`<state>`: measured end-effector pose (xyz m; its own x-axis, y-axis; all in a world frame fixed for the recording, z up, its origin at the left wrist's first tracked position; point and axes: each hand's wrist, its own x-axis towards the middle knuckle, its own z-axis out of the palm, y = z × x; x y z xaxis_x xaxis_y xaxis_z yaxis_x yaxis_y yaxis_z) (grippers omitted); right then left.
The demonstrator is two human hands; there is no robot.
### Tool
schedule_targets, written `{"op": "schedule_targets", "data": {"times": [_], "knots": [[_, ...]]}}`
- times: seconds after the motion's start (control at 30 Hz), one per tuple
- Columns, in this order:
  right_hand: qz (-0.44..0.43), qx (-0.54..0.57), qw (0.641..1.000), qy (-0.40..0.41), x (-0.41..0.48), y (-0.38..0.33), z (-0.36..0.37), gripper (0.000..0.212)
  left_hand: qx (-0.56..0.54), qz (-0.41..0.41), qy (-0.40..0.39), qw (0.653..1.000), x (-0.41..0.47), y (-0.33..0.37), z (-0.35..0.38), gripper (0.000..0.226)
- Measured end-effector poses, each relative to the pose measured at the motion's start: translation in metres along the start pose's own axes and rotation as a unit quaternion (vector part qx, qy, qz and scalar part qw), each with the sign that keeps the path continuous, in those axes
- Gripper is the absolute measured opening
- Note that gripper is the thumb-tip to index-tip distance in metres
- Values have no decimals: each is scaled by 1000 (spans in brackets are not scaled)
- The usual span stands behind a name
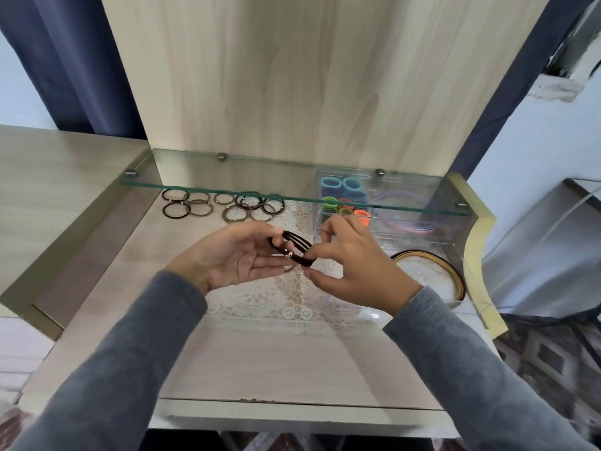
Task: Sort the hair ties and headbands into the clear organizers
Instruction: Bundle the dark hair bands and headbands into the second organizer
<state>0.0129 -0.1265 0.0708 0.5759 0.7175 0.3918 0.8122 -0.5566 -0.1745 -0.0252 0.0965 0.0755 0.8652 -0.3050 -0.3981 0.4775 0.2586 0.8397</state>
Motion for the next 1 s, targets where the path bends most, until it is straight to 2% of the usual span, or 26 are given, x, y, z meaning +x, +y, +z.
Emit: {"op": "schedule_targets", "data": {"times": [0.07,0.17,0.27,0.43,0.57,0.83,0.93,1.0], "knots": [[-10,-39,999,-4,-5,4,-5,32,77,-2,27,997,8,3,6,13],[-21,-97,995,-2,-12,11,-14,28,185,-9,73,980,22,10,24,2],[-38,-148,988,3,-19,15,-19,17,287,-24,119,950,40,12,40,5],[-44,-215,975,16,-26,21,-20,8,446,-36,145,882,69,15,61,15],[-39,-254,966,25,-31,29,-20,6,484,-41,136,863,81,20,69,29],[-7,-242,970,3,-44,43,-12,6,574,-34,134,807,96,25,77,33],[9,-237,972,-4,-50,46,-9,11,587,1,162,793,102,21,75,21],[24,-221,975,-19,-55,46,-6,24,586,19,178,790,103,18,74,16]]}}
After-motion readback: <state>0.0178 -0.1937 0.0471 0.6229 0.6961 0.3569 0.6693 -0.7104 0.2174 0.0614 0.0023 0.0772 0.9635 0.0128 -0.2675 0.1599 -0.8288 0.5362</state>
